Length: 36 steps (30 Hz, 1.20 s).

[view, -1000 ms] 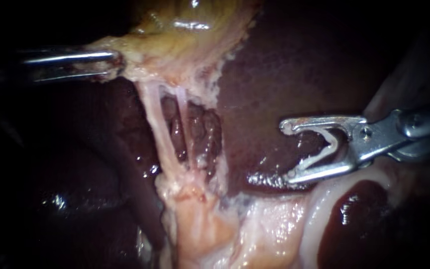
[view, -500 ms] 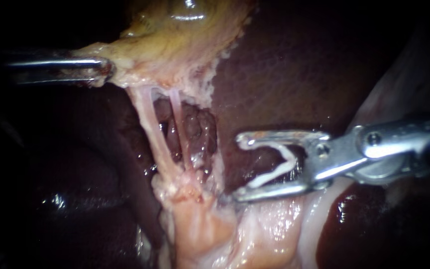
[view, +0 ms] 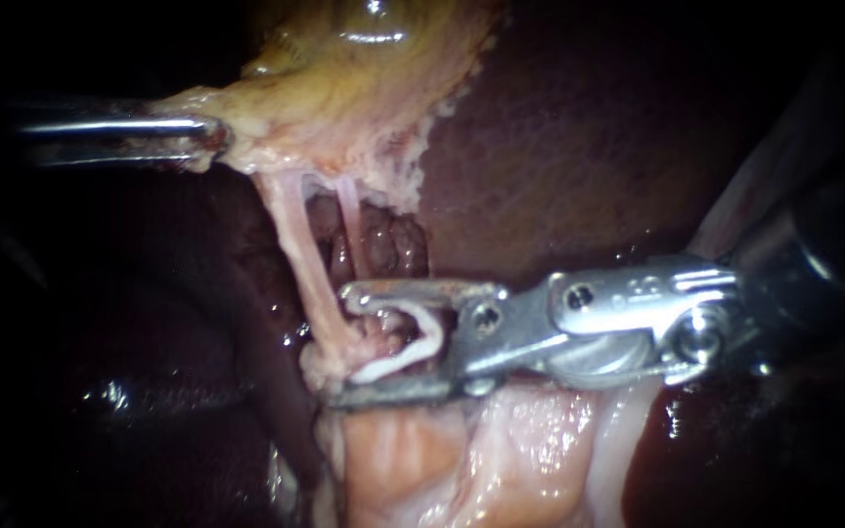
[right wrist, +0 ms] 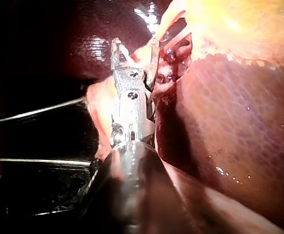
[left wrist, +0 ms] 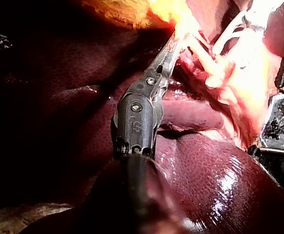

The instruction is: Clipping first clip left tube

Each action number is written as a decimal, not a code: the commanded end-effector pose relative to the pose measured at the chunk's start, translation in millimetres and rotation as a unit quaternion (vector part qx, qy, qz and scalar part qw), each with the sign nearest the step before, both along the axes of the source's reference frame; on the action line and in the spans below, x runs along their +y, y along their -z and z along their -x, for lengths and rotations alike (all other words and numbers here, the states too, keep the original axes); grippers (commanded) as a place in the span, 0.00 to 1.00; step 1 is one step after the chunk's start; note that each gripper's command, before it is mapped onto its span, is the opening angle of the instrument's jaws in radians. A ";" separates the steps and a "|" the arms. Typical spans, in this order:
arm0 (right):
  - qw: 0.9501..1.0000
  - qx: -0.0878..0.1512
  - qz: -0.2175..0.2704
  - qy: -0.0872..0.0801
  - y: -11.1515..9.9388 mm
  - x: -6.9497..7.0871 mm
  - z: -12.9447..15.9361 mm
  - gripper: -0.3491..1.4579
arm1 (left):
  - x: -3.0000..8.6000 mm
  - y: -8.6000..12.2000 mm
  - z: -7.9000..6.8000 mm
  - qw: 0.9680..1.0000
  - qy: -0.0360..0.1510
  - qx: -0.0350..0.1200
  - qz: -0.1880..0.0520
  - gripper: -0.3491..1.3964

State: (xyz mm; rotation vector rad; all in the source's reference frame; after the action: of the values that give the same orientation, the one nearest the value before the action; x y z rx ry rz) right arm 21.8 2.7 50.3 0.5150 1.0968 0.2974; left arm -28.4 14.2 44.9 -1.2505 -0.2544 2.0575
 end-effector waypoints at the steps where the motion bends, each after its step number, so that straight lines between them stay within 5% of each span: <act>1: 1.000 -0.001 0.001 -0.001 -0.4 0.1 -0.1 0.46 | 0.0 -0.1 0.1 1.000 0.001 0.000 0.000 0.00; 12: 1.000 -0.006 0.007 -0.007 -5.3 0.6 0.1 0.46 | -0.1 0.1 0.1 1.000 0.001 0.000 0.000 0.00; 20: 1.000 0.003 0.001 0.005 -7.2 0.6 -1.8 0.47 | -0.2 0.3 0.4 1.000 0.002 0.001 0.000 0.00; 29: 0.999 0.042 -0.004 0.024 -7.6 -1.3 -5.3 0.47 | -0.4 0.1 0.7 1.000 0.003 0.002 0.001 0.00; 36: 0.997 0.061 -0.004 0.042 -5.7 -3.0 -5.8 0.47 | -0.4 0.1 0.7 1.000 0.003 0.002 0.001 0.00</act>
State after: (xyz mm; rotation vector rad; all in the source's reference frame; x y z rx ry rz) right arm 27.6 -0.6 55.8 0.5937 1.1899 0.1953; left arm -29.1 13.8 44.8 -1.2471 -0.2463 2.0549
